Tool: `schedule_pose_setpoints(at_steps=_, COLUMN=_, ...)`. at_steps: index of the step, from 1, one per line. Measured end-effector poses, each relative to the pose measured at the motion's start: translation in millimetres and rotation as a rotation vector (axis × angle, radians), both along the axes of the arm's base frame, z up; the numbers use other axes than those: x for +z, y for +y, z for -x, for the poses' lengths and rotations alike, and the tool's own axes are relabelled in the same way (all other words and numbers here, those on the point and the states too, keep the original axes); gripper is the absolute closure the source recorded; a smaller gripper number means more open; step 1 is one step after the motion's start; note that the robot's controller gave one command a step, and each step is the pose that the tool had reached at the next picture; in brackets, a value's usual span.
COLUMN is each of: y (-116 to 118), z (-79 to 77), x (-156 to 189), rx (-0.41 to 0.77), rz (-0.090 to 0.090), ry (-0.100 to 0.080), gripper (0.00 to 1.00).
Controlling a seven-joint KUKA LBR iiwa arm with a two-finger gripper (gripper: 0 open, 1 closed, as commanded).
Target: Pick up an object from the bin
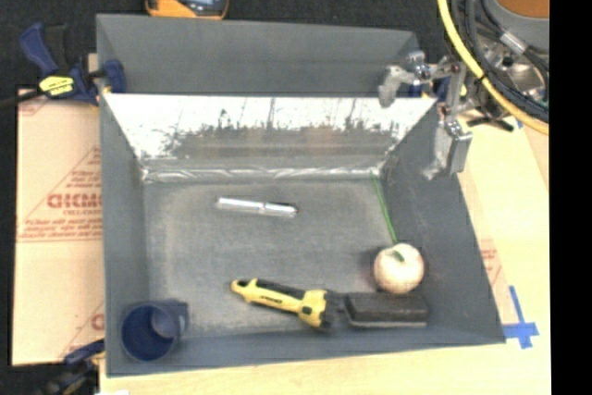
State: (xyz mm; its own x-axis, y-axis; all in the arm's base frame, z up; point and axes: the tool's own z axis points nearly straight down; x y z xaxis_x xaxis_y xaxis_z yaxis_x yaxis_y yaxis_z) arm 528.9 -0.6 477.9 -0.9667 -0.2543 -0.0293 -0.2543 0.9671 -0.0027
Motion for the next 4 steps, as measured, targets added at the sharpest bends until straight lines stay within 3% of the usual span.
schedule_pose_setpoints(at_steps=1, y=-23.7, z=17.4, x=-34.6, rx=0.001, rz=-0.001, ry=0.003, gripper=0.00)
schedule_pose_setpoints(at_steps=2, y=-3.1, z=1.0, x=-35.2, rx=0.293, rz=0.010, ry=-0.009, gripper=0.00)
schedule_pose_setpoints(at_steps=3, y=-46.3, z=29.7, x=-100.4, rx=0.734, rz=0.025, ry=-0.010, gripper=0.00)
schedule_pose_setpoints(at_steps=4, y=-33.5, z=-18.2, x=-91.6, rx=1.195, rz=0.044, ry=-0.025, gripper=1.00)
